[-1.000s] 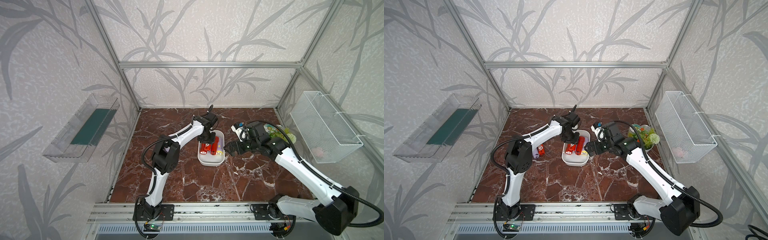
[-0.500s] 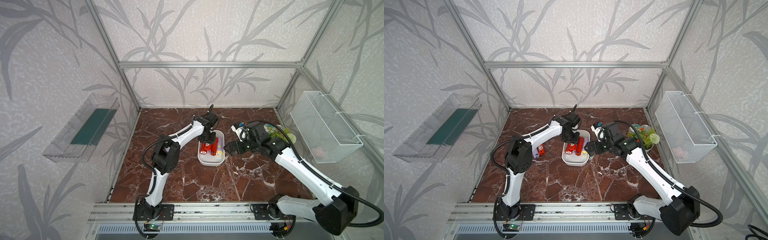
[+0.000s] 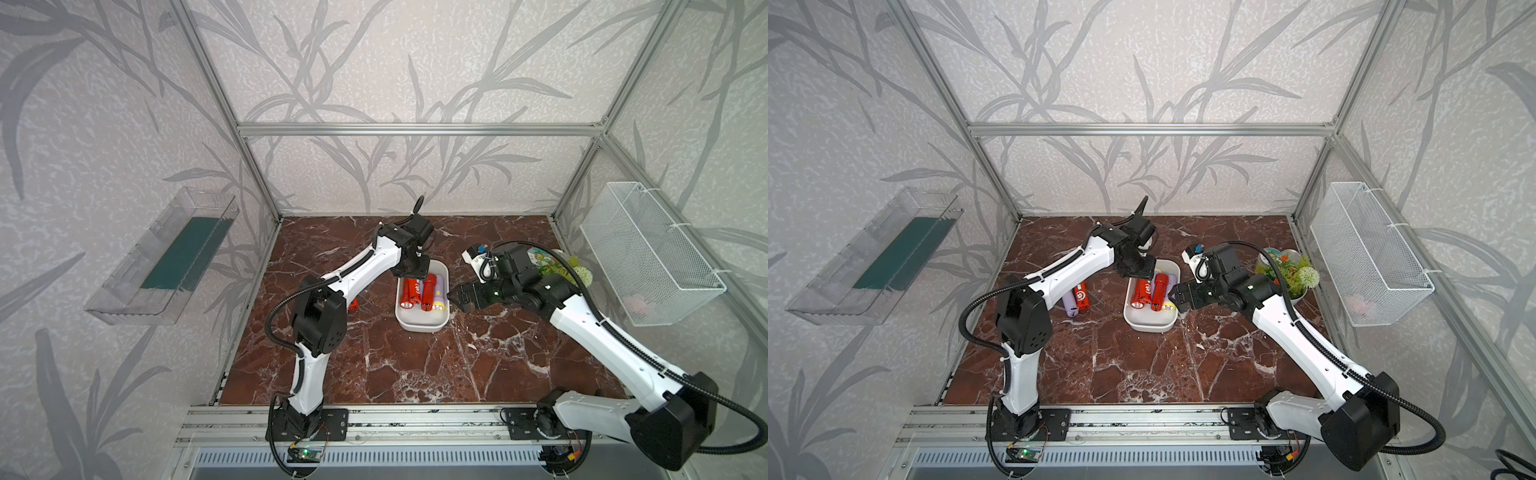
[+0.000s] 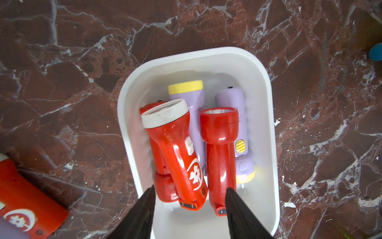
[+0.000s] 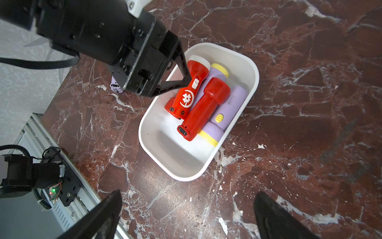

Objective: Put the flashlights into the storage boxes
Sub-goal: Place the flashlight at the storage box, then pick up the flashlight from the center of the board.

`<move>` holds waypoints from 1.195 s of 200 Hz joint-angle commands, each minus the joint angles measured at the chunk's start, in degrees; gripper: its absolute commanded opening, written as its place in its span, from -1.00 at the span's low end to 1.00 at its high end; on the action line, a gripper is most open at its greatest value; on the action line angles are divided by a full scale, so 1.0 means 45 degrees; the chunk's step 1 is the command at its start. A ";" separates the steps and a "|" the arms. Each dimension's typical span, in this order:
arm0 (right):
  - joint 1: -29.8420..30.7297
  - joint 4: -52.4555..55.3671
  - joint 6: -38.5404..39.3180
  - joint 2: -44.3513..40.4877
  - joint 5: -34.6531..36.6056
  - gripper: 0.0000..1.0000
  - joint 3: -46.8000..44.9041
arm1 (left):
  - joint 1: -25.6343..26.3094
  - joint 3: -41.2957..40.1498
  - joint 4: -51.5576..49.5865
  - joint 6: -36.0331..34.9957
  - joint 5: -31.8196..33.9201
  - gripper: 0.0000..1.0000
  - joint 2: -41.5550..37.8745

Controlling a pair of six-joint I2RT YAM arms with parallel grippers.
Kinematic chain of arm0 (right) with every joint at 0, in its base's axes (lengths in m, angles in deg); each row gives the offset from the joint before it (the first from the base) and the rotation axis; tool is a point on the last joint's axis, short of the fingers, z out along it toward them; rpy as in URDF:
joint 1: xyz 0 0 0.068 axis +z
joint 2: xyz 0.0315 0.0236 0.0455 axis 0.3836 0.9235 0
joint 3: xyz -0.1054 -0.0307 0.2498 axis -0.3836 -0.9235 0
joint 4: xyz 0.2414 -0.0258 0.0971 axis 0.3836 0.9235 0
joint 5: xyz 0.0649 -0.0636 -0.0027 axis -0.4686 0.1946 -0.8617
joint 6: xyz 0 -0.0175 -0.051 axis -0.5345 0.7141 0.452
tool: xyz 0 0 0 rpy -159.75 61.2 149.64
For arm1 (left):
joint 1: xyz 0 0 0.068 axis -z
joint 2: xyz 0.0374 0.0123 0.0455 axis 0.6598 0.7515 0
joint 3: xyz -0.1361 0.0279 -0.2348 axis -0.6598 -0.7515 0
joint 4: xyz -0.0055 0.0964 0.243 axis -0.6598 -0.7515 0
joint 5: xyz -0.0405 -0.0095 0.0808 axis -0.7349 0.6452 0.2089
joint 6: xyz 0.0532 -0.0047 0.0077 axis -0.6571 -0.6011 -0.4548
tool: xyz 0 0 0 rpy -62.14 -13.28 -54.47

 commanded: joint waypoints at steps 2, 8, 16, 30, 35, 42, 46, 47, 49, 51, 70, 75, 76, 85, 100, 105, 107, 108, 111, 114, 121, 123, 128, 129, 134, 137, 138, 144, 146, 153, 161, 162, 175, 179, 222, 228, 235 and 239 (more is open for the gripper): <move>-0.0037 0.0079 -0.0042 -0.0053 -0.0244 0.98 0.0189 | -0.0173 -0.0358 -0.1164 -0.0129 0.1803 0.20 -0.1522; -0.0044 0.0051 -0.0030 -0.0037 -0.0276 0.98 0.0189 | -0.0299 -0.0704 -0.1249 -0.0080 0.2116 0.23 -0.1863; -0.0032 0.0004 -0.0035 -0.0013 -0.0325 0.98 0.0189 | -0.0512 -0.1304 -0.1179 -0.0046 0.2280 0.27 -0.2343; -0.0039 -0.0150 -0.0089 0.0060 -0.0541 0.98 0.0158 | -0.1102 -0.2682 -0.0736 0.0189 0.2104 0.29 -0.3194; -0.0040 -0.0227 -0.0145 0.0082 -0.0654 0.98 0.0150 | -0.1365 -0.3223 -0.0529 0.0325 0.1932 0.29 -0.3516; -0.0031 -0.0373 -0.0242 0.0113 -0.0802 0.98 0.0103 | -0.1702 -0.3947 -0.0190 0.0475 0.1627 0.29 -0.3928; -0.0032 -0.0438 -0.0286 0.0138 -0.0919 0.99 0.0083 | -0.1926 -0.4305 -0.0033 0.0562 0.1458 0.28 -0.4094; -0.0041 -0.0458 -0.0295 0.0141 -0.0942 0.98 0.0087 | -0.1983 -0.4411 0.0044 0.0586 0.1418 0.29 -0.4178; -0.0038 -0.0488 -0.0311 0.0157 -0.0992 0.98 0.0090 | -0.2075 -0.4617 0.0161 0.0653 0.1353 0.29 -0.4314; -0.0018 -0.0520 -0.0330 0.0161 -0.1039 0.98 0.0076 | -0.2171 -0.4786 0.0234 0.0704 0.1278 0.29 -0.4421; 0.0057 -0.0682 -0.0421 0.0276 -0.1282 0.98 0.0032 | -0.2838 -0.6180 0.1096 0.0886 0.1082 0.29 -0.5180; 0.0093 -0.0693 -0.0403 0.0311 -0.1294 0.98 0.0032 | -0.2962 -0.6436 0.1272 0.0892 0.1111 0.30 -0.5332; 0.0099 -0.0693 -0.0402 0.0315 -0.1285 0.98 0.0032 | -0.2979 -0.6472 0.1292 0.0888 0.1117 0.30 -0.5343; 0.0171 -0.0691 -0.0382 0.0374 -0.1259 0.98 0.0066 | -0.3134 -0.6759 0.1488 0.0947 0.1332 0.31 -0.5486; 0.0312 -0.0693 -0.0362 0.0456 -0.1266 0.98 0.0125 | -0.3446 -0.6989 0.1548 0.0889 0.1435 0.31 -0.5445; 0.0380 -0.0709 -0.0372 0.0485 -0.1245 0.98 0.0143 | -0.3562 -0.7014 0.1548 0.0867 0.1408 0.31 -0.5374; 0.0404 -0.0702 -0.0379 0.0492 -0.1244 0.98 0.0143 | -0.3602 -0.7016 0.1548 0.0865 0.1375 0.31 -0.5350; 0.0421 -0.0717 -0.0380 0.0484 -0.1241 0.98 0.0156 | -0.3622 -0.7016 0.1548 0.0855 0.1366 0.31 -0.5333; 0.0455 -0.0725 -0.0381 0.0506 -0.1220 0.98 0.0167 | -0.3686 -0.7033 0.1548 0.0831 0.1305 0.31 -0.5304; 0.0484 -0.0731 -0.0391 0.0528 -0.1208 0.98 0.0174 | -0.3730 -0.7040 0.1550 0.0794 0.1214 0.31 -0.5246; 0.0563 -0.0761 -0.0416 0.0567 -0.1183 0.98 0.0217 | -0.3876 -0.7027 0.1532 0.0773 0.1145 0.31 -0.5085; 0.0596 -0.0754 -0.0419 0.0581 -0.1170 0.98 0.0225 | -0.3915 -0.7019 0.1519 0.0783 0.1128 0.31 -0.5039; 0.0651 -0.0785 -0.0439 0.0607 -0.1147 0.98 0.0226 | -0.4013 -0.6980 0.1449 0.0761 0.1108 0.31 -0.4920; 0.0672 -0.0788 -0.0450 0.0609 -0.1143 0.98 0.0227 | -0.4032 -0.6950 0.1420 0.0764 0.1096 0.31 -0.4874; 0.0711 -0.0794 -0.0459 0.0645 -0.1140 0.98 0.0251 | -0.4113 -0.6873 0.1338 0.0708 0.1074 0.31 -0.4717; 0.0721 -0.0808 -0.0460 0.0660 -0.1144 0.98 0.0275 | -0.4155 -0.6862 0.1346 0.0664 0.1065 0.31 -0.4633; 0.0726 -0.0800 -0.0460 0.0665 -0.1142 0.98 0.0271 | -0.4172 -0.6861 0.1349 0.0657 0.1065 0.31 -0.4604; 0.0779 -0.0805 -0.0479 0.0699 -0.1121 0.98 0.0284 | -0.4252 -0.6860 0.1416 0.0616 0.1045 0.31 -0.4449; 0.0797 -0.0799 -0.0479 0.0717 -0.1106 0.98 0.0286 | -0.4263 -0.6860 0.1451 0.0597 0.1055 0.31 -0.4401; 0.0822 -0.0801 -0.0479 0.0746 -0.1088 0.98 0.0295 | -0.4369 -0.6903 0.1549 0.0583 0.0998 0.31 -0.4244; 0.0843 -0.0808 -0.0499 0.0785 -0.1063 0.98 0.0303 | -0.4492 -0.6937 0.1685 0.0547 0.0857 0.31 -0.4074; 0.0845 -0.0809 -0.0499 0.0777 -0.1062 0.98 0.0295 | -0.4506 -0.6957 0.1704 0.0550 0.0853 0.31 -0.4061; 0.0832 -0.0768 -0.0518 0.0814 -0.1008 0.98 0.0312 | -0.4661 -0.6997 0.1893 0.0555 0.0730 0.30 -0.3821; 0.0847 -0.0766 -0.0518 0.0822 -0.0985 0.98 0.0306 | -0.4704 -0.6999 0.1966 0.0548 0.0687 0.30 -0.3760; 0.0832 -0.0616 -0.0443 0.0893 -0.0783 0.98 0.0435 | -0.4871 -0.6942 0.2338 0.0552 0.0498 0.28 -0.3018; 0.0848 -0.0595 -0.0440 0.0924 -0.0781 0.98 0.0450 | -0.4881 -0.6939 0.2362 0.0561 0.0498 0.28 -0.2926; 0.0840 -0.0591 -0.0435 0.0972 -0.0785 0.98 0.0462 | -0.4881 -0.6947 0.2397 0.0555 0.0498 0.28 -0.2853; 0.0835 -0.0595 -0.0440 0.0987 -0.0785 0.98 0.0457 | -0.4891 -0.6957 0.2391 0.0544 0.0513 0.28 -0.2811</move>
